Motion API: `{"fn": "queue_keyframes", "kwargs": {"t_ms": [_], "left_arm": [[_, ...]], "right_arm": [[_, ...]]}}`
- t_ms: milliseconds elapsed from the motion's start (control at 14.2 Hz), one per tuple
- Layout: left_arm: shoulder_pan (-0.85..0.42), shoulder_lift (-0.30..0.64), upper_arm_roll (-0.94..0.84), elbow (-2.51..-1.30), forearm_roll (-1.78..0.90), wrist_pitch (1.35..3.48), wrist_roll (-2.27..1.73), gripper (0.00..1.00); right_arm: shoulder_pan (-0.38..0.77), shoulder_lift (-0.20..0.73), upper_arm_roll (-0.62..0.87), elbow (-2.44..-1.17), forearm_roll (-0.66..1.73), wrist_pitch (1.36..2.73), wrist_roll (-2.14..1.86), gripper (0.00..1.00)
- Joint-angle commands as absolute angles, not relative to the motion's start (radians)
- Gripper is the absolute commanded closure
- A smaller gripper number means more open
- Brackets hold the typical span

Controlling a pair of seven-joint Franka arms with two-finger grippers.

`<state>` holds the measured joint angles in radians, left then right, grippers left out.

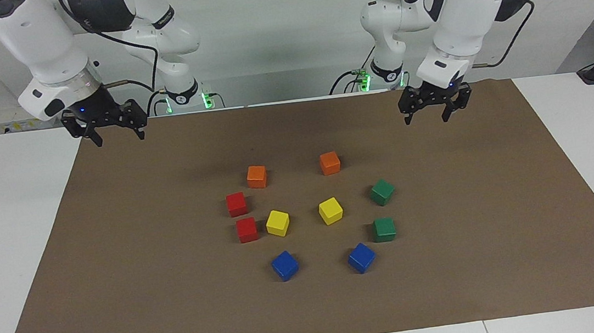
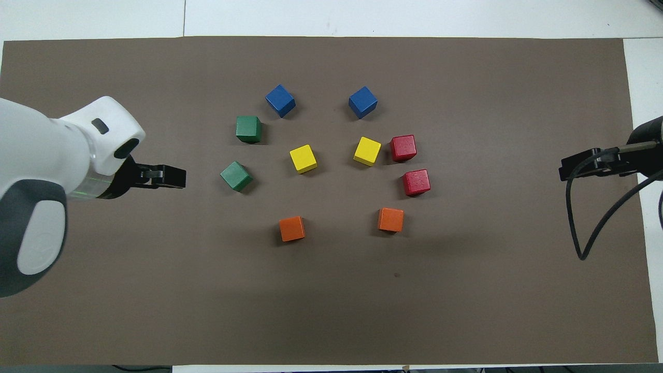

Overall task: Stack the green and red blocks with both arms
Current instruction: 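Reach the left gripper to the green block nearer the robot, then grasp green with the left gripper while the right gripper reaches red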

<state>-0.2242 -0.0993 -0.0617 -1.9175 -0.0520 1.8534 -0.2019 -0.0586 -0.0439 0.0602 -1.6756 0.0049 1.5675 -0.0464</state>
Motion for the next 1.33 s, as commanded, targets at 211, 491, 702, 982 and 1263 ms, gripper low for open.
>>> {"fn": "queue_keyframes", "kwargs": {"t_ms": [211, 491, 702, 982, 1263], "left_arm": [[-0.334, -0.037, -0.043, -2.025, -0.074, 2.049, -0.663, 0.0], [-0.344, -0.011, -0.043, -2.046, -0.034, 2.072, -0.935, 0.0], [-0.356, 0.012, -0.043, -2.092, -0.006, 2.181, -1.155, 0.0], [-0.357, 0.124, -0.044, -2.066, 0.011, 2.247, -1.131, 0.0], [-0.339, 0.204, -0.043, -2.027, 0.011, 2.284, -1.078, 0.0]], "right_arm": [[-0.049, -0.045, 0.071, -1.674, 0.012, 1.56, -0.051, 0.0], [0.015, -0.067, 0.071, -1.741, 0.023, 1.655, 0.021, 0.0], [0.031, -0.097, 0.071, -1.804, 0.023, 1.678, 0.023, 0.0], [0.101, -0.092, 0.071, -1.836, 0.023, 1.761, 0.118, 0.0], [0.185, -0.005, 0.071, -1.839, 0.023, 1.838, 0.186, 0.0]]}}
